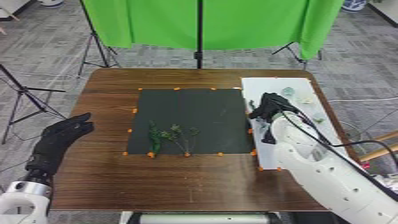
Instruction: Arrange flowers
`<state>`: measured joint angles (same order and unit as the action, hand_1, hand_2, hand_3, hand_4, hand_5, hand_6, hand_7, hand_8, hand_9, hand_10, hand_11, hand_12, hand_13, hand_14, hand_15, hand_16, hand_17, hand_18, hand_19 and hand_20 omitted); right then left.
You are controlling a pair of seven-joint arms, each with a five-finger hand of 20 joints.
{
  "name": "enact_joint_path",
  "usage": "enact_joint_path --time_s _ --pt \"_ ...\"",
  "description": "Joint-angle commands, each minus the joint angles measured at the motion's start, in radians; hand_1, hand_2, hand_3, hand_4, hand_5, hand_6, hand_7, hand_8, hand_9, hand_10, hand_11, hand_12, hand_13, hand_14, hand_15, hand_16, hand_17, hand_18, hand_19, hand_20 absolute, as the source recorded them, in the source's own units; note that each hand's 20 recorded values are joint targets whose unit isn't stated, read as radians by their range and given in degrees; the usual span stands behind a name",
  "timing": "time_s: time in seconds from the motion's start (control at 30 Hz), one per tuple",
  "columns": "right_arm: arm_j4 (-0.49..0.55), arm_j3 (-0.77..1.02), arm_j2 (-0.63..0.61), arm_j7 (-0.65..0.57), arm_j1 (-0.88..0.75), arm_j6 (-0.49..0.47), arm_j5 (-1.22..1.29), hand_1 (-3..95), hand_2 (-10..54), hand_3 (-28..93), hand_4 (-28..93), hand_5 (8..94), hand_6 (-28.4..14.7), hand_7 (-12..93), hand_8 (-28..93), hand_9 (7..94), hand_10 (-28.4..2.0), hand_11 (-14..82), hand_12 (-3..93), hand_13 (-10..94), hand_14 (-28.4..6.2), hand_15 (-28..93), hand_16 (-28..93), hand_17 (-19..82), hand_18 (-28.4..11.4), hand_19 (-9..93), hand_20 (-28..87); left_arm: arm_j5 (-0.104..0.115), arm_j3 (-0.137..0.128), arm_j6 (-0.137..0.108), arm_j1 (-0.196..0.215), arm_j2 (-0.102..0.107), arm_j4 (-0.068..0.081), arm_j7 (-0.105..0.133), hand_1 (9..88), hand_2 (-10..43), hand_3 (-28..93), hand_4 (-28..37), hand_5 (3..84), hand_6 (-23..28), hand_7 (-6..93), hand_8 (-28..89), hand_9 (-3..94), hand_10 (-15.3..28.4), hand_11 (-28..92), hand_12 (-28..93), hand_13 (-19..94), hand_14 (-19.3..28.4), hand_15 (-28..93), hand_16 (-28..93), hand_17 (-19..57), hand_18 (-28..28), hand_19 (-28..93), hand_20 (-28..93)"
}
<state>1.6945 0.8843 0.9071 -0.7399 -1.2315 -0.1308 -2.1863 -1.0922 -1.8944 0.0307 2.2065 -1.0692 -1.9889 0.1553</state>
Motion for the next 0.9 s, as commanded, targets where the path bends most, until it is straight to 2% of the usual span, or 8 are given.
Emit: enact_joint_path --time_s 0.03,0.07,0.1,0.13,0.17,0.2,0.5,0.9 --pt "-0.035 -0.059 0.014 0.002 -0.012 0.075 -0.055 46.6 -9.5 56 -14 80.4 -4.8 23 13 87.3 -13.5 44.3 30.0 94 -0.9 63 29 70 -12.0 93 60 -0.006 0.003 0.011 0.006 -0.011 0.003 -0.01 29.0 -1.2 65 -15.4 47.9 5.9 9.3 -5 44.9 14.7 17 11 37 18.5 15 1 11.5 13.5 11 22" --pt "-0.036 -0.061 0.019 0.005 -0.014 0.072 -0.056 51.5 -9.5 48 -10 80.7 -4.7 24 19 87.4 -13.2 45.1 29.9 94 -0.7 64 29 71 -11.8 93 60 -0.006 0.003 0.01 0.006 -0.011 0.002 -0.012 29.0 -1.2 65 -15.4 47.9 5.9 9.3 -5 44.9 14.7 17 11 37 18.4 15 1 11.5 13.5 11 22" --pt "-0.036 -0.066 0.019 0.003 -0.015 0.073 -0.053 65.9 -9.5 9 19 80.3 -4.9 25 22 87.2 -13.5 45.9 29.9 94 -0.1 65 28 70 -12.0 93 59 -0.006 0.004 0.012 0.004 -0.011 0.004 -0.012 29.0 -1.2 65 -15.4 47.9 5.9 9.3 -5 44.9 14.7 17 11 37 18.4 15 1 11.5 13.5 11 22" --pt "-0.038 -0.071 0.02 0.006 -0.014 0.078 -0.05 74.6 -9.5 -10 30 81.0 -4.7 25 23 87.5 -13.1 45.9 29.9 94 -0.1 65 28 71 -11.8 93 59 -0.006 0.003 0.011 0.007 -0.012 0.002 -0.011 28.9 -1.3 65 -15.4 47.9 5.9 9.3 -5 44.9 14.7 17 11 37 18.4 15 1 11.5 13.4 11 22" --pt "-0.038 -0.072 0.022 0.008 -0.016 0.076 -0.048 81.1 -9.5 -24 39 81.6 -4.4 25 24 87.9 -12.9 46.0 29.9 94 -0.1 65 28 72 -11.6 93 59 -0.006 0.004 0.011 0.006 -0.011 0.002 -0.011 29.0 -1.2 65 -15.4 47.9 5.9 9.3 -5 44.8 14.7 17 11 37 18.4 15 1 11.5 13.4 11 22" --pt "-0.039 -0.075 0.024 0.006 -0.015 0.074 -0.044 82.7 -9.5 -27 42 81.8 -4.3 26 24 88.0 -12.8 46.1 29.9 94 -0.1 65 28 72 -11.5 93 59 -0.007 0.003 0.012 0.006 -0.012 0.002 -0.012 29.0 -1.2 65 -15.4 47.9 5.9 9.3 -5 44.8 14.7 17 11 37 18.5 15 1 11.5 13.4 11 22" --pt "-0.021 -0.051 0.02 0.007 -0.023 0.101 0.042 86.9 -9.5 -28 57 82.3 -3.8 30 25 89.5 -12.1 47.4 29.6 94 0.3 68 26 73 -11.5 93 59 -0.005 -0.001 0.01 0.016 -0.013 -0.003 -0.015 29.0 -1.2 65 -15.5 47.8 5.9 9.4 -5 44.6 14.5 17 11 36 18.5 14 1 11.2 13.5 11 22" --pt "0.131 0.105 0.006 0.035 -0.085 0.275 0.177 86.6 -9.5 -28 63 81.2 -5.1 33 27 89.3 -12.7 49.5 29.6 94 0.6 70 25 74 -11.5 93 60 -0.008 -0.003 0.018 0.014 -0.014 -0.003 -0.022 29.0 -1.1 65 -15.5 47.7 5.9 9.4 -5 44.4 14.5 17 11 36 18.4 14 1 11.0 13.5 11 22"
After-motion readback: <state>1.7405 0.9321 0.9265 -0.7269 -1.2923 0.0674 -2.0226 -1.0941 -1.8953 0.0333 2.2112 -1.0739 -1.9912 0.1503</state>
